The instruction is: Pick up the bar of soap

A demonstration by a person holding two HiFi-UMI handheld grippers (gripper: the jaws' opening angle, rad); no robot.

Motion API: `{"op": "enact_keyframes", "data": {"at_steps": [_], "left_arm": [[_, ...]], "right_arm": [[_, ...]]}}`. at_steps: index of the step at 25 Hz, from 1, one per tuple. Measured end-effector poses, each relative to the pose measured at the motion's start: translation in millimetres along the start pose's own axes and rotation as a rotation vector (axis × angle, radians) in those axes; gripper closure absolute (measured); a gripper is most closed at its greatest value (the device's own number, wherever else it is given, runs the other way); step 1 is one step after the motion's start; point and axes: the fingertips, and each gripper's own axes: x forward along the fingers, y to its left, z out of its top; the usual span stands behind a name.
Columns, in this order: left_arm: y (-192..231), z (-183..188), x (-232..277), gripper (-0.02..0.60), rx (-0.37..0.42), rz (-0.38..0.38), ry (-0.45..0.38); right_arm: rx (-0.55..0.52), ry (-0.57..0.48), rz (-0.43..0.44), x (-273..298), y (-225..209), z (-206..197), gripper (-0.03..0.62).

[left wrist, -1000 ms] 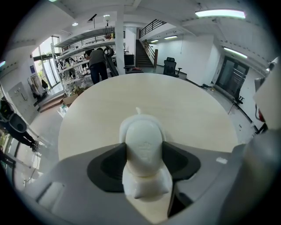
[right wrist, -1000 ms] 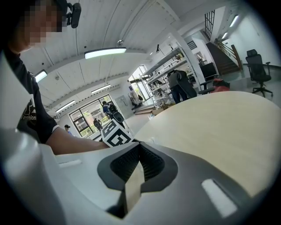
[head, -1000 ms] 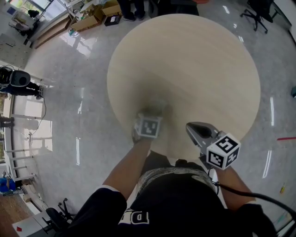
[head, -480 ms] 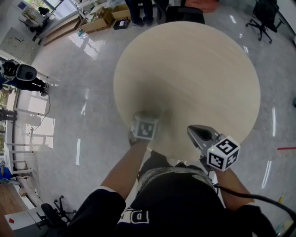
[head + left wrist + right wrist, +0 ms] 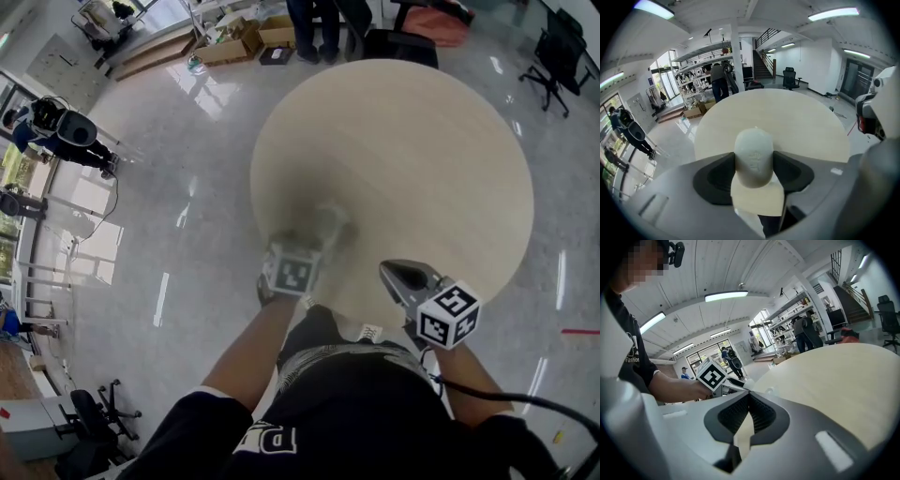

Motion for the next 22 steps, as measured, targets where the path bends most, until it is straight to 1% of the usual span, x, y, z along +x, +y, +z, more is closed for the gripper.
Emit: {"op": "enact_keyframes", "data": {"at_steps": [4, 8, 14, 17, 19, 22], "left_arm": [[3.1, -9.5, -17.1, 0.319, 0.009, 0.007, -0.019], [8.9, -10.1, -29.5, 0.319, 0.025, -0.024, -0.056], [28.0, -13.1, -59.9, 0.319, 0.055, -0.092, -0.099], [43.7, -19.0, -72.0, 0.319, 0.069, -0.14, -0.134], [52.1, -27.9, -76.9, 0.319, 0.082, -0.18, -0.144], [59.2, -39.0, -84.7, 0.319, 0.098, -0.226, -0.164]], "right_arm": [[-0.009, 0.021, 0.034, 8.0, 16.3, -6.6, 0.586], [-0.035, 0.007, 0.019, 11.5, 33.0, 5.3, 0.586], [-0.018, -0.029, -0.082, 24.0, 54.3, 12.0, 0.586], [-0.036, -0.046, -0.131, 40.0, 74.1, 13.6, 0.586], [-0.039, -0.059, -0.179, 46.6, 86.6, 9.1, 0.586], [-0.01, -0.077, -0.251, 43.1, 100.2, -5.4, 0.586]]}}
